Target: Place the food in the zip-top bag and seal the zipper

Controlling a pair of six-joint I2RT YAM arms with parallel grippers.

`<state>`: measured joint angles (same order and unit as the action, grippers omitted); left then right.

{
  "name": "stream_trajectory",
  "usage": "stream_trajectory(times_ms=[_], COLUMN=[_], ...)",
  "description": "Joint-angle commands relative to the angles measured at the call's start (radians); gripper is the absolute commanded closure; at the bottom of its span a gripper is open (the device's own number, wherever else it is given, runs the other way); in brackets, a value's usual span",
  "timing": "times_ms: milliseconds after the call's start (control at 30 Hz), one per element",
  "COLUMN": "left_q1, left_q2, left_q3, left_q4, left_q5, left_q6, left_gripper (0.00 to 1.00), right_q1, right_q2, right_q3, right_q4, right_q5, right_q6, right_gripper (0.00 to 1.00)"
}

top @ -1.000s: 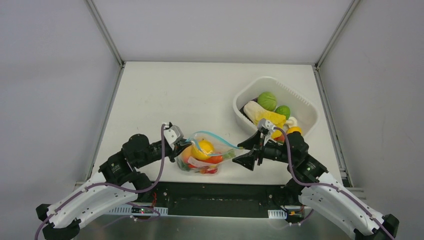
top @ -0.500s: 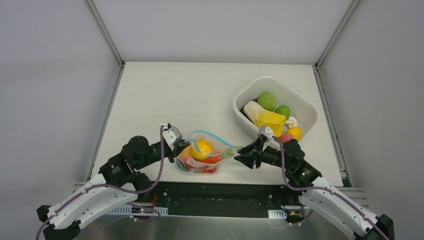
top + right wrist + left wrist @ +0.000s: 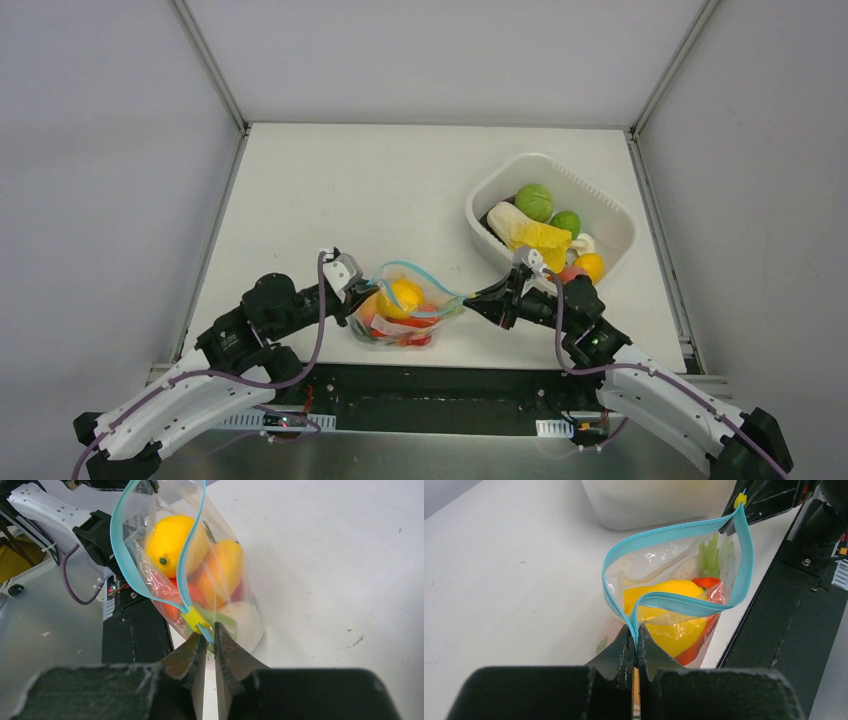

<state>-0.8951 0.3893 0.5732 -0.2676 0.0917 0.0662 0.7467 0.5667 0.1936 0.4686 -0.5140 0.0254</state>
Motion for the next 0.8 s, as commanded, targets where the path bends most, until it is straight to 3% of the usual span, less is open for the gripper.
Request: stream_trajectory(times_ms=[0, 100, 233, 567, 667, 767], left_q1=[0.010, 0.009, 0.009, 0.009, 0.009, 0.010], left_q2=[-0.021, -0.032, -0.041, -0.035, -0.033, -0.029], left_q3=[0.001, -0.002, -0.003, 0.002, 0.001, 0.001], left_q4=[0.010, 0.010, 0.007, 0.012, 0.019, 0.025], left_q5=[-0.032, -0.041, -0.049, -0.076, -0.086, -0.087], left_q6=[-0.011, -0.011, -0.018, -0.024, -0.029, -0.036], left_gripper=[1.00, 1.00, 1.00, 1.00, 1.00, 1.00], right_q1=[0.001, 0.001, 0.000, 0.000, 0.000, 0.001], right_q2=[0.020, -0.011, -0.056, -0.033, -0.024, -0.024], right_q3=[0.010, -0.007, -0.034, -0.008, -0.003, -0.005], right_q4=[0.114, 0.113, 0.113, 0.073, 0.068, 0.070], right_q5=[-0.030, -0.018, -0.017, -0.086, -0.082, -0.072], right_q6=[0.008, 0.010, 0.001, -0.007, -0.005, -0.009], right_gripper=[0.88, 0.78, 0.85, 0.90, 0.80, 0.80])
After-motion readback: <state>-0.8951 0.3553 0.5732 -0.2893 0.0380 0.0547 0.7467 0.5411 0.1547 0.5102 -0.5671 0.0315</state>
